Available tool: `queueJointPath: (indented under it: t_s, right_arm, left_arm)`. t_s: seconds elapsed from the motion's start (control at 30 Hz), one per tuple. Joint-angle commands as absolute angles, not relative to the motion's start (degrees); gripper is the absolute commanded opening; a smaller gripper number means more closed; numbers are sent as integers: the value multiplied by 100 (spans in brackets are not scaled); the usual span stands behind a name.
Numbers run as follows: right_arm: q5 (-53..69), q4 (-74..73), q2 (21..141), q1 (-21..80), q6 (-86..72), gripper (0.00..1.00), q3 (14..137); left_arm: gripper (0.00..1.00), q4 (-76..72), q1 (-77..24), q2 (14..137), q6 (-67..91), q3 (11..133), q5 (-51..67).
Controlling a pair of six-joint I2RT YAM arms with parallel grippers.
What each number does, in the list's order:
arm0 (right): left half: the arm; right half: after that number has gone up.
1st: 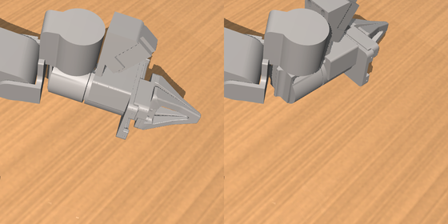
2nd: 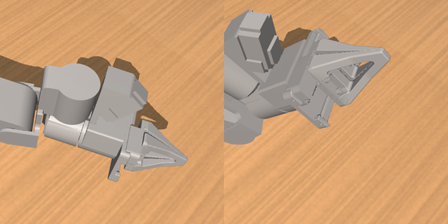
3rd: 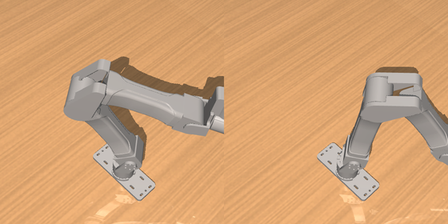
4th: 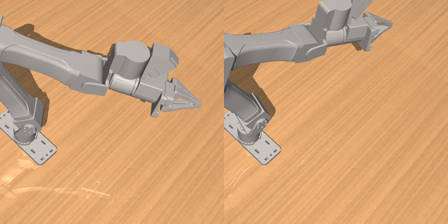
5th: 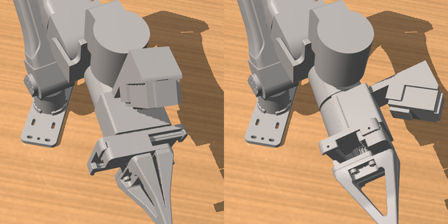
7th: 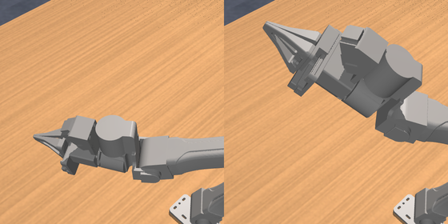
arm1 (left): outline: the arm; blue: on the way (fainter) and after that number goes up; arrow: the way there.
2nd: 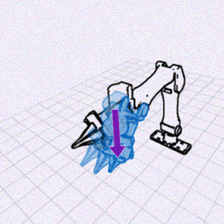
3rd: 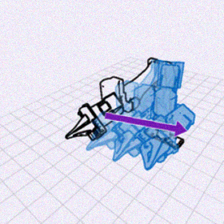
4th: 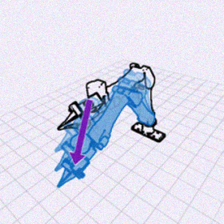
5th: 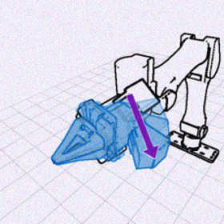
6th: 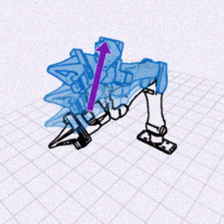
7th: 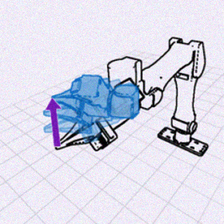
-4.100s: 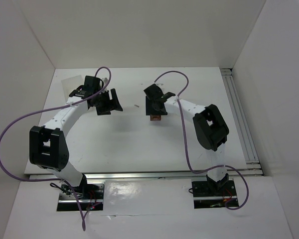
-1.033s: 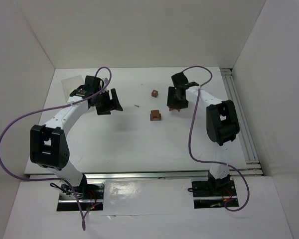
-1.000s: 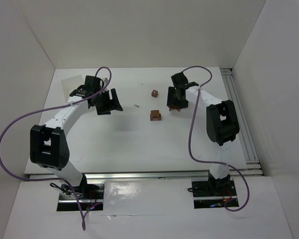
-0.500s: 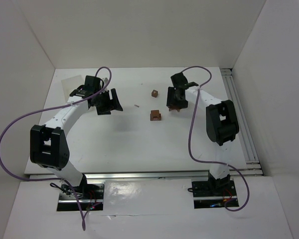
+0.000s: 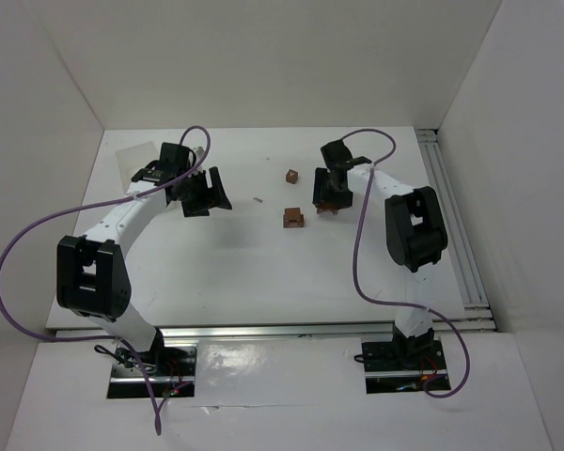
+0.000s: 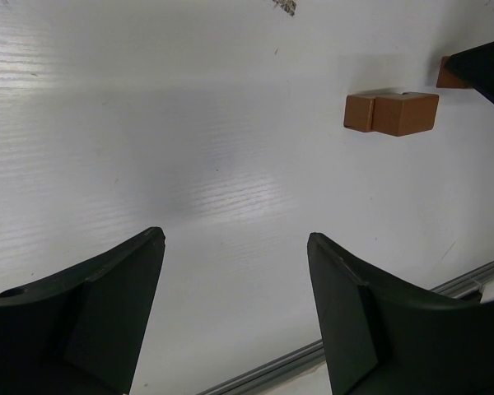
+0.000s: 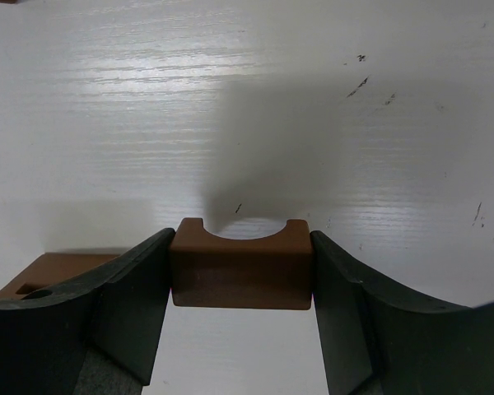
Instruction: Build the wood block tower
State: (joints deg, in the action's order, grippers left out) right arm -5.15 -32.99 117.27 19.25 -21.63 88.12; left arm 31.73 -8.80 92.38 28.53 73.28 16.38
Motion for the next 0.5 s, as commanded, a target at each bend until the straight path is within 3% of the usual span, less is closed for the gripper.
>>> queueJointPath:
  t_s: [0.0,0.47]
  right_arm:
    - [-606,-3155,11795,1907,-2180,50,8921]
    - [-626,-3209,11875,1960,-2180,51,8974]
  left_arm:
    - [82,3059,-853,9140,2795,7383,1731]
    - [82,3059,-853,9141,2795,7436,1731]
